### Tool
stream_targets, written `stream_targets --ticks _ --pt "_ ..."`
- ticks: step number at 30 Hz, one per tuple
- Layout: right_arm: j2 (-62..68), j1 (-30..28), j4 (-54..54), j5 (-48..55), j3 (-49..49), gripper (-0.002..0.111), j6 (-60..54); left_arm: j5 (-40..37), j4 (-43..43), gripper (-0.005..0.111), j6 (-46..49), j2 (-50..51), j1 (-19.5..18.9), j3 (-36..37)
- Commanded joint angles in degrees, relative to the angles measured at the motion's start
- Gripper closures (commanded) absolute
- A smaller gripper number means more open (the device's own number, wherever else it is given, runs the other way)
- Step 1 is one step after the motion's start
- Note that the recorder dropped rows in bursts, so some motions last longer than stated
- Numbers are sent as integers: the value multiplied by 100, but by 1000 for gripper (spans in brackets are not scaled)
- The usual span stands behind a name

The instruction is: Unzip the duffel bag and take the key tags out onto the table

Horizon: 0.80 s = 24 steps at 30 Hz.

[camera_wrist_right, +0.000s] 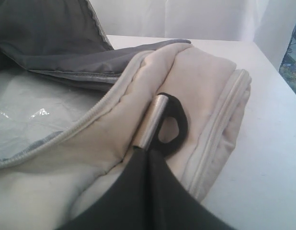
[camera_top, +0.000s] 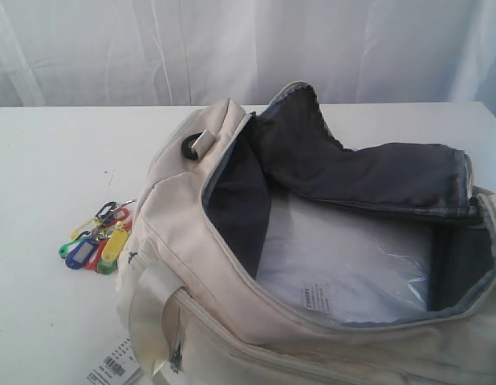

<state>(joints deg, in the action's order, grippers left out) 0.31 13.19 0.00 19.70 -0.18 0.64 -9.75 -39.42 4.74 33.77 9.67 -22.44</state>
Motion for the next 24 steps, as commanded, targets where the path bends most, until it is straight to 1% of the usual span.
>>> stream_targets --ticks 1,4,9,12,14,19,20,21,24 --pt "-31 -36 0 -48 18 108 -64 162 -1353 107 -17 -51 -331 465" --pt "-31 -36 0 -48 18 108 -64 181 -1761 107 -17 -189 -473 696" --pt "-31 -36 0 -48 18 108 -64 455 -1774 107 -17 -739 -700 958" --pt "-31 -36 0 -48 18 108 -64 693 -1748 107 -17 -1283 -825 1258" --pt "-31 -36 0 -48 18 108 -64 893 -1748 107 -17 -1686 -841 1525" --pt "-31 -36 0 -48 18 108 -64 1106 -1748 107 -17 -2737 -841 2193" --pt "-31 -36 0 -48 18 108 -64 1145 -1748 107 -17 -2925 -841 2244" --pt "-31 -36 0 -48 18 108 -64 1067 -1736 107 15 -3370 -841 2244" --pt "-31 -36 0 -48 18 108 -64 975 -1619 107 287 -3377 -914 2244"
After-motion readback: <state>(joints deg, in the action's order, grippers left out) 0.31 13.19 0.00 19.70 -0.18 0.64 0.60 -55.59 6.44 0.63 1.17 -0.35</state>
